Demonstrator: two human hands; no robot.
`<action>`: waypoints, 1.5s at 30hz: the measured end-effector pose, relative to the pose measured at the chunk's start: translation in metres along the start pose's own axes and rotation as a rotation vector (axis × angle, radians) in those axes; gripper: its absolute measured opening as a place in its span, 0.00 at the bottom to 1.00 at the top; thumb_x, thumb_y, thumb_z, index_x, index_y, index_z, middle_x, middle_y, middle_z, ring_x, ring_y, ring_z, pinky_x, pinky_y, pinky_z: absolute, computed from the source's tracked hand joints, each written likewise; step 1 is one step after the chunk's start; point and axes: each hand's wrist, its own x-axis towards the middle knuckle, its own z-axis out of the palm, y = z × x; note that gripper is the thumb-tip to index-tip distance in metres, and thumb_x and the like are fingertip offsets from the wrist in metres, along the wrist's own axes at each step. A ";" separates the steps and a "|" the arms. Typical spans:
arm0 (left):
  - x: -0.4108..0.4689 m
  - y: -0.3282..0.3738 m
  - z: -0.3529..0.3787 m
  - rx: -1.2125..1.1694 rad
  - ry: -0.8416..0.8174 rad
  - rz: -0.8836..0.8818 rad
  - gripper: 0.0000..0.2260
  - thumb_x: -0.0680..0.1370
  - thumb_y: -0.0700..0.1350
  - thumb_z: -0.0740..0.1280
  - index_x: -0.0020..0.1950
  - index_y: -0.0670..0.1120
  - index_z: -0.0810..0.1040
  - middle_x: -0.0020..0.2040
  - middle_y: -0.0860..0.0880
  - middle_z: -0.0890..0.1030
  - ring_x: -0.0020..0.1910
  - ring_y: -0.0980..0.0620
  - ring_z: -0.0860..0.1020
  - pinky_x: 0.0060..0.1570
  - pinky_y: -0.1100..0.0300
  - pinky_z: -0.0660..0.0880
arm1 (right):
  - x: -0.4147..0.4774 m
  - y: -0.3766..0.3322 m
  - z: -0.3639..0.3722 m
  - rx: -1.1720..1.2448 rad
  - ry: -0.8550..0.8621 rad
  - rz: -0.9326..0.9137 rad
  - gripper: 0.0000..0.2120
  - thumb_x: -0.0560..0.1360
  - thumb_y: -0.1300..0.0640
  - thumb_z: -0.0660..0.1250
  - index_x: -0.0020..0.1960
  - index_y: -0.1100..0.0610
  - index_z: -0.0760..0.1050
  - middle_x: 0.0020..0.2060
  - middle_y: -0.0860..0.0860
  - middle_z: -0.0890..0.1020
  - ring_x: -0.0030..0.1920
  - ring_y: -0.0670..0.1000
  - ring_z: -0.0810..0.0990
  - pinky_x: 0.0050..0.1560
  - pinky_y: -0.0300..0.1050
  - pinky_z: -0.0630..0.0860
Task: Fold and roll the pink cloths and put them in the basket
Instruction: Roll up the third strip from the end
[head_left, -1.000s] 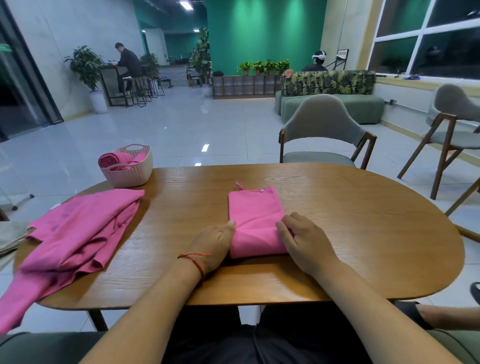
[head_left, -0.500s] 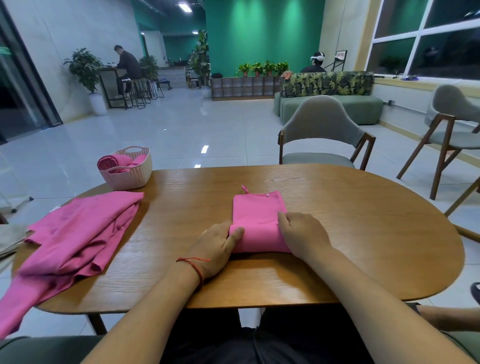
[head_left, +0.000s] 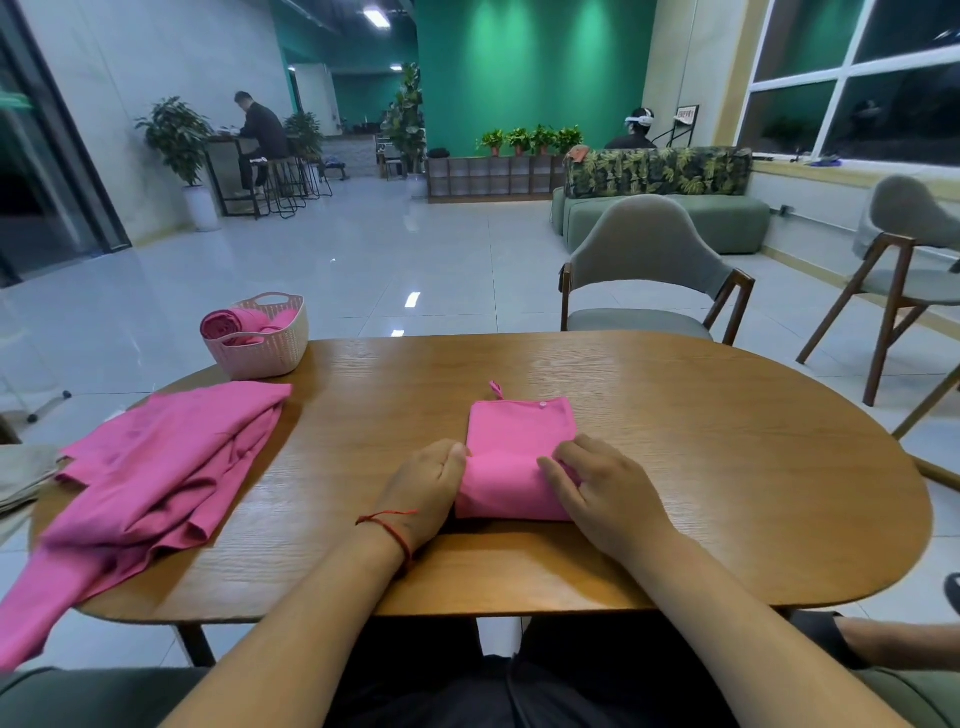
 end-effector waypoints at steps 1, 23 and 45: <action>0.000 -0.003 0.001 0.002 0.012 0.021 0.16 0.83 0.56 0.52 0.45 0.54 0.76 0.43 0.56 0.78 0.45 0.58 0.75 0.45 0.63 0.69 | 0.004 -0.001 0.000 -0.001 -0.017 0.019 0.26 0.84 0.32 0.52 0.41 0.50 0.73 0.38 0.46 0.76 0.41 0.50 0.76 0.42 0.50 0.72; 0.005 0.001 -0.001 0.012 -0.034 -0.038 0.29 0.82 0.66 0.49 0.37 0.46 0.74 0.35 0.51 0.80 0.39 0.49 0.78 0.47 0.47 0.76 | -0.008 -0.007 0.002 -0.014 0.035 0.033 0.17 0.84 0.41 0.57 0.52 0.50 0.78 0.47 0.45 0.79 0.49 0.50 0.76 0.51 0.47 0.74; 0.003 0.005 0.001 0.059 -0.111 -0.050 0.31 0.82 0.69 0.42 0.48 0.58 0.81 0.47 0.52 0.84 0.50 0.48 0.81 0.52 0.53 0.75 | -0.017 -0.018 0.001 -0.228 0.148 -0.079 0.14 0.86 0.48 0.58 0.54 0.52 0.81 0.48 0.49 0.81 0.48 0.56 0.77 0.47 0.53 0.75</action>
